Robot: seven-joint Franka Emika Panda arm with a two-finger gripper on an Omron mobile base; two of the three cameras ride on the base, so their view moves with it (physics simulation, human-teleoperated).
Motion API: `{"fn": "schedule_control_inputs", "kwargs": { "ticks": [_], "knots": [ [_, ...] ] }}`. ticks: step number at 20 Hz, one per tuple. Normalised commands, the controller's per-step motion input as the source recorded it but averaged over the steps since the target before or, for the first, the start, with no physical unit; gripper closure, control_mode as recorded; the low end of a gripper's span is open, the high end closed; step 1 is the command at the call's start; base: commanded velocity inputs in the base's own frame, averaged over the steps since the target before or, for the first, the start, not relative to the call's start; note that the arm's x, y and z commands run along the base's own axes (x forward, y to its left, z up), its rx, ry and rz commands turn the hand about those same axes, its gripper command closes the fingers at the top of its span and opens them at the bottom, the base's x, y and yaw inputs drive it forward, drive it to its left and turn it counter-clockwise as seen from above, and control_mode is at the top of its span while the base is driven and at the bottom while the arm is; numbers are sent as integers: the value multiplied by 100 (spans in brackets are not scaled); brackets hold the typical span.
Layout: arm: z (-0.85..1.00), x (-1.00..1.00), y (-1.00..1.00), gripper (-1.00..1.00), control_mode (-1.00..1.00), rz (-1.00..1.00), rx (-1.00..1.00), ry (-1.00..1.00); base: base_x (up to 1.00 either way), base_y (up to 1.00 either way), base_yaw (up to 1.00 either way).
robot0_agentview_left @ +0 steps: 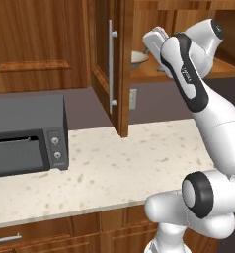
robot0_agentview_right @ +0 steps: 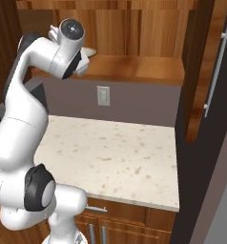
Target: Pick up the bowls from the cabinet and place each bowl in front of a stool on the dining counter.
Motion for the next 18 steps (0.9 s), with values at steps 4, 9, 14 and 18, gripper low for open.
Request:
{"fn": "schedule_control_inputs", "kwargs": {
  "ticks": [4,9,14,18],
  "knots": [
    [-2,46,0,-100,-100,0,0,1,0,0,0],
    [-8,38,0,-100,-100,0,0,3,0,0,0],
    [-12,33,1,-100,-100,0,0,5,0,0,0],
    [-8,26,6,-100,-100,0,0,8,0,0,0]
  ]
}}
